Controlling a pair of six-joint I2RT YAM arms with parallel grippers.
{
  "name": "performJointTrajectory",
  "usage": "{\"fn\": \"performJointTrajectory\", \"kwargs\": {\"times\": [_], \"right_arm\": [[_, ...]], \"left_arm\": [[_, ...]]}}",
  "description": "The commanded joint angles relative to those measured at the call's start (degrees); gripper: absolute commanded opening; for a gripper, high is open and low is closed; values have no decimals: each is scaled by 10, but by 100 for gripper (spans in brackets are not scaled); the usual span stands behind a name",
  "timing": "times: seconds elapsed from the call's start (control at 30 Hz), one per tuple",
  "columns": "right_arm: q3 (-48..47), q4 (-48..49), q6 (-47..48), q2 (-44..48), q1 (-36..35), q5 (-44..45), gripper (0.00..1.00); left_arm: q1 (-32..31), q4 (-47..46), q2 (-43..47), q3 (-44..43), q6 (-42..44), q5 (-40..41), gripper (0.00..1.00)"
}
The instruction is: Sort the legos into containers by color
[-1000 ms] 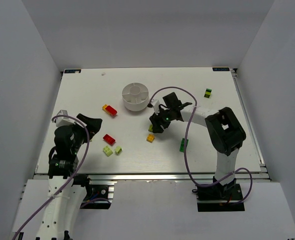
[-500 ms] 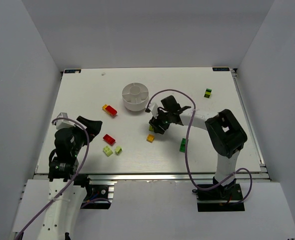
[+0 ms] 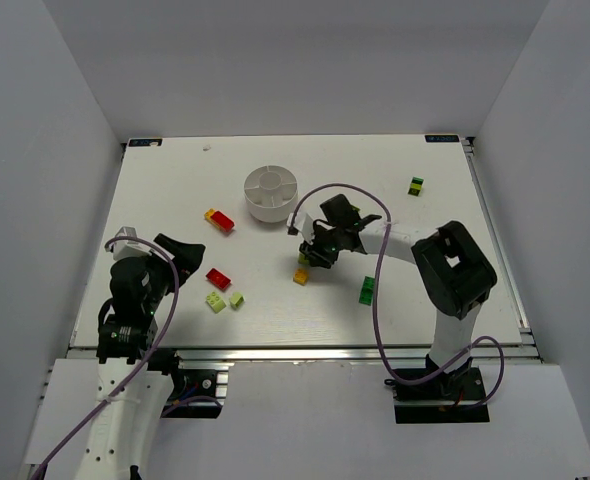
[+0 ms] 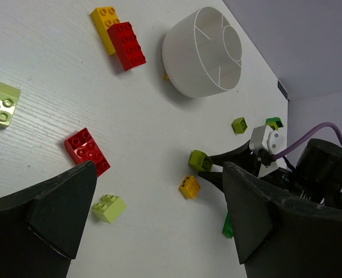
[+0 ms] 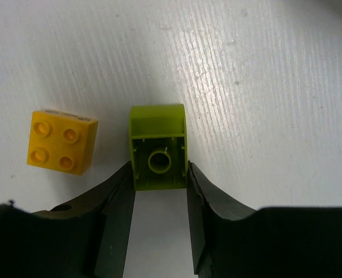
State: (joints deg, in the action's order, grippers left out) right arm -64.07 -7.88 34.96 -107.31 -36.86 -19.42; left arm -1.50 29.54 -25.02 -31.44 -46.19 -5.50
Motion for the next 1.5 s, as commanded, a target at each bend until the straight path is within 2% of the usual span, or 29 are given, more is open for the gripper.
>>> {"fn": "performJointTrajectory", "kwargs": {"times": [0.0,0.13,0.3,0.43,0.53,0.67,0.77,1.1,1.47], "right_arm": [[-27,-32,47,48,5,6,0],[-82,-45,113,68,25,22,0],[-197,-108,207,33,28,25,0],[-274,-139,195,-15,28,31,0],[-390,-180,166,-61,28,28,0],[-453,-209,156,-100,28,39,0],[-467,-222,173,-115,28,53,0],[-416,-203,272,-98,20,92,0],[-417,-170,328,-109,2,131,0]], "left_arm": [[-1,-4,0,7,-1,-5,98],[-1,-11,-6,9,1,-7,98],[0,-23,-15,15,5,-10,98],[-1,-21,-16,13,10,-8,98],[-1,-14,-12,13,16,-7,98],[0,-8,-6,17,16,-4,98],[0,-6,-2,19,16,-3,98],[-1,-23,-12,26,15,-7,98],[-1,-21,-13,25,15,-4,98]]}}
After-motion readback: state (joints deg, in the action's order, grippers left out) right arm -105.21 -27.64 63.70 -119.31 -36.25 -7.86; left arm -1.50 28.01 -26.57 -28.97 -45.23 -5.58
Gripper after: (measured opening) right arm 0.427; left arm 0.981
